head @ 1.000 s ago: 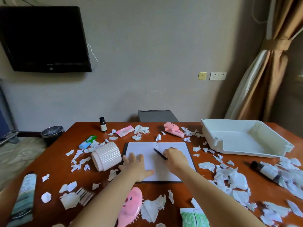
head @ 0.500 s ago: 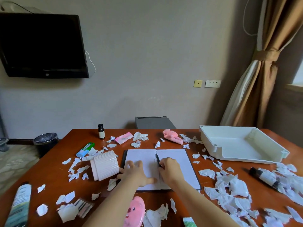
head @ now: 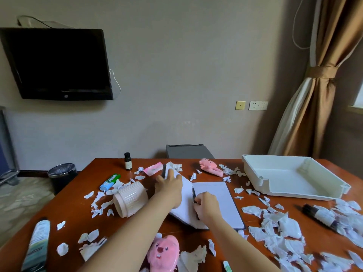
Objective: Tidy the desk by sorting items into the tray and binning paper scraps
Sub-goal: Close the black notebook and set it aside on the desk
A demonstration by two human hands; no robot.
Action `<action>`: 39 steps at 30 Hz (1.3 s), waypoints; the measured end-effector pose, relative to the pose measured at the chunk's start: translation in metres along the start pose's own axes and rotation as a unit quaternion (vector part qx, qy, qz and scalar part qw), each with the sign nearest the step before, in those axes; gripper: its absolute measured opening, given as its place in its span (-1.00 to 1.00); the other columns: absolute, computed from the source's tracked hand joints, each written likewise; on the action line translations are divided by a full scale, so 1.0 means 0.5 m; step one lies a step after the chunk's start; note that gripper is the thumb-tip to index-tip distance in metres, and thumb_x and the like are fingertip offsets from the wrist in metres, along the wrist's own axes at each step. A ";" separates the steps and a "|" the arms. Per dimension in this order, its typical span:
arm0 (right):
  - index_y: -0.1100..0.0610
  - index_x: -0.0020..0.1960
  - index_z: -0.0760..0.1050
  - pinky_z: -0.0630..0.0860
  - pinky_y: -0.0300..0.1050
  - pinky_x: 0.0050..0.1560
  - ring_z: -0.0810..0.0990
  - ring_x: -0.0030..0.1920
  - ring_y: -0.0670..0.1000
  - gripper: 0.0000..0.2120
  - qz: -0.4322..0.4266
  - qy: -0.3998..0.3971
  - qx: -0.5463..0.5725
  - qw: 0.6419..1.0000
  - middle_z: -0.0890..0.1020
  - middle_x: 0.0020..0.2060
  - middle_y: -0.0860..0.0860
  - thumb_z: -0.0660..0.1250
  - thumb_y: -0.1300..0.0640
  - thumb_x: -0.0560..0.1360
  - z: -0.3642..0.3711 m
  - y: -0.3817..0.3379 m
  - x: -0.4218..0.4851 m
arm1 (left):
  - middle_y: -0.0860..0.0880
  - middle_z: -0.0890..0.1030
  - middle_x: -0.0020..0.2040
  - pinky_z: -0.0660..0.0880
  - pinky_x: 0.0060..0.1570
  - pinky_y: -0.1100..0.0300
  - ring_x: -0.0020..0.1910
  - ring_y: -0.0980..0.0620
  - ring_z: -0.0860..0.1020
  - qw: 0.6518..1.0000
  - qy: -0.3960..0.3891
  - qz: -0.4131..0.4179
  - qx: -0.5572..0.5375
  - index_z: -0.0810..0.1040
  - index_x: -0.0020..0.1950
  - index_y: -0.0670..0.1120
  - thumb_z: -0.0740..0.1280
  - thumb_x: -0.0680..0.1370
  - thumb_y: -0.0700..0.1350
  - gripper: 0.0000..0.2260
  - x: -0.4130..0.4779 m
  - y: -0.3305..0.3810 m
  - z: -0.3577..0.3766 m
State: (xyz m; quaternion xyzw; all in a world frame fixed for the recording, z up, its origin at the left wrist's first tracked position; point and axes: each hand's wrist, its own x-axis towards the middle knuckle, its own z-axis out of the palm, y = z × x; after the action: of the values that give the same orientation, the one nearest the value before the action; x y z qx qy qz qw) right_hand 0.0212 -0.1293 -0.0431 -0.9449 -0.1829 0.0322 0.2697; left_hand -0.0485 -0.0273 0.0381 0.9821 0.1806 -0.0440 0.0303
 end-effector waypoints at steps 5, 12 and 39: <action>0.08 -0.48 0.35 0.21 -0.31 -0.44 0.33 -0.42 -0.06 -0.63 -0.013 -0.018 0.025 0.999 0.38 -0.49 0.00 0.20 0.26 0.50 0.001 0.001 -0.008 | -0.11 0.08 0.45 0.47 0.12 0.02 0.27 -0.18 0.38 0.984 0.085 0.053 -0.145 0.23 0.41 -0.18 0.15 0.45 -0.48 -0.46 0.000 -0.013 -0.032; 0.07 -0.48 0.17 0.11 -0.29 -0.46 0.20 -0.45 -0.10 -0.58 -0.053 -0.052 0.010 0.997 0.25 -0.48 -0.02 0.10 0.28 0.53 0.009 -0.045 -0.015 | -0.08 0.14 0.49 0.29 0.35 0.17 0.44 -0.05 0.26 0.943 0.124 0.073 -0.300 0.10 0.52 -0.12 0.18 0.54 -0.36 -0.43 -0.012 0.007 -0.039; 0.11 0.23 0.46 0.47 -0.29 -0.13 0.58 0.03 0.01 -0.59 -0.002 -0.096 -0.067 0.993 0.59 0.08 0.06 0.37 -0.05 0.47 -0.089 0.107 -0.021 | -0.04 0.07 0.57 0.16 0.46 0.00 0.55 -0.09 0.04 0.985 -0.051 0.068 -0.149 0.09 0.55 -0.02 0.27 0.59 -0.04 -0.41 -0.011 0.098 0.129</action>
State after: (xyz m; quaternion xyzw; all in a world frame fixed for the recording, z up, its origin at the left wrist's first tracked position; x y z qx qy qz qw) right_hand 0.0359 -0.1973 -0.0334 -0.9529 -0.2120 0.1094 0.1871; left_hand -0.0408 -0.0798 -0.0232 0.9732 0.1161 -0.0641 0.1880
